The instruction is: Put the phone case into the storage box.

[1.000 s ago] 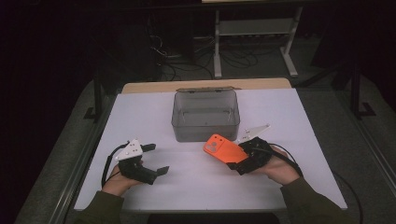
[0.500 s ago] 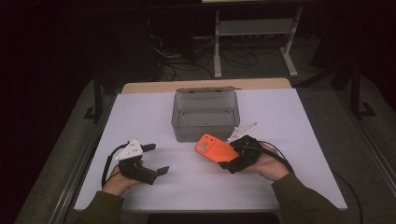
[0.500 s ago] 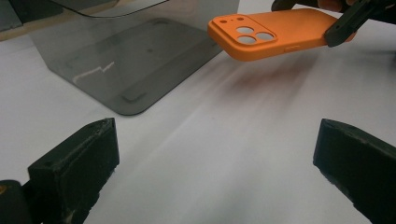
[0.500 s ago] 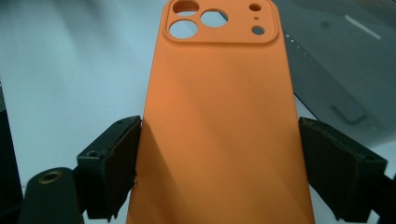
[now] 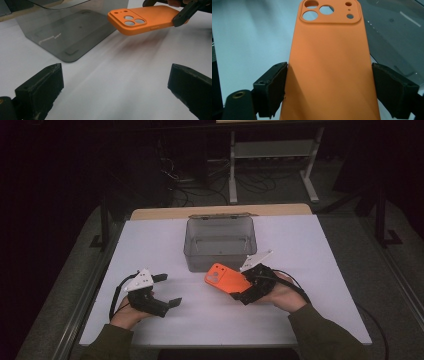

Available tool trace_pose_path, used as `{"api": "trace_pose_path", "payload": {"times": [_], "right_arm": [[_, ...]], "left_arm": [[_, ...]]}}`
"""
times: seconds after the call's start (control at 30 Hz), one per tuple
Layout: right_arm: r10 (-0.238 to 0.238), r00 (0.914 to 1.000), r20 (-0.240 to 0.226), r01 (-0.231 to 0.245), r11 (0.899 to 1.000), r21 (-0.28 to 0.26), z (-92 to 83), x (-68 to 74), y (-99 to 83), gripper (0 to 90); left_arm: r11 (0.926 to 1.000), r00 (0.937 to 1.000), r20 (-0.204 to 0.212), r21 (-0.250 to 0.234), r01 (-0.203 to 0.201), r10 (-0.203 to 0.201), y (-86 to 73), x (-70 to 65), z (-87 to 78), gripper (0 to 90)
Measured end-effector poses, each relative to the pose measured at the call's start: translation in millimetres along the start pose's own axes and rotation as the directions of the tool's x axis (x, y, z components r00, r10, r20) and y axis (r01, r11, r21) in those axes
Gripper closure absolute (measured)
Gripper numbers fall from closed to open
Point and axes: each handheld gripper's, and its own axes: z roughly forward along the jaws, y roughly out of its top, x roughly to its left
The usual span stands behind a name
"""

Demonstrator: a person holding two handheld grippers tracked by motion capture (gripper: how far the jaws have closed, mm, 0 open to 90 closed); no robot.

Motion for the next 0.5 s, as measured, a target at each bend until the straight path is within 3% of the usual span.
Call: {"api": "trace_pose_path", "payload": {"times": [0.5], "right_arm": [[-0.009,1.0,-0.002,0.009,1.0,0.006,0.2,1.5,-0.4,15.6]], "left_arm": [[0.9997,1.0,0.005,-0.024,-0.002,0.002,8.3,-0.9,10.8,0.0]]}}
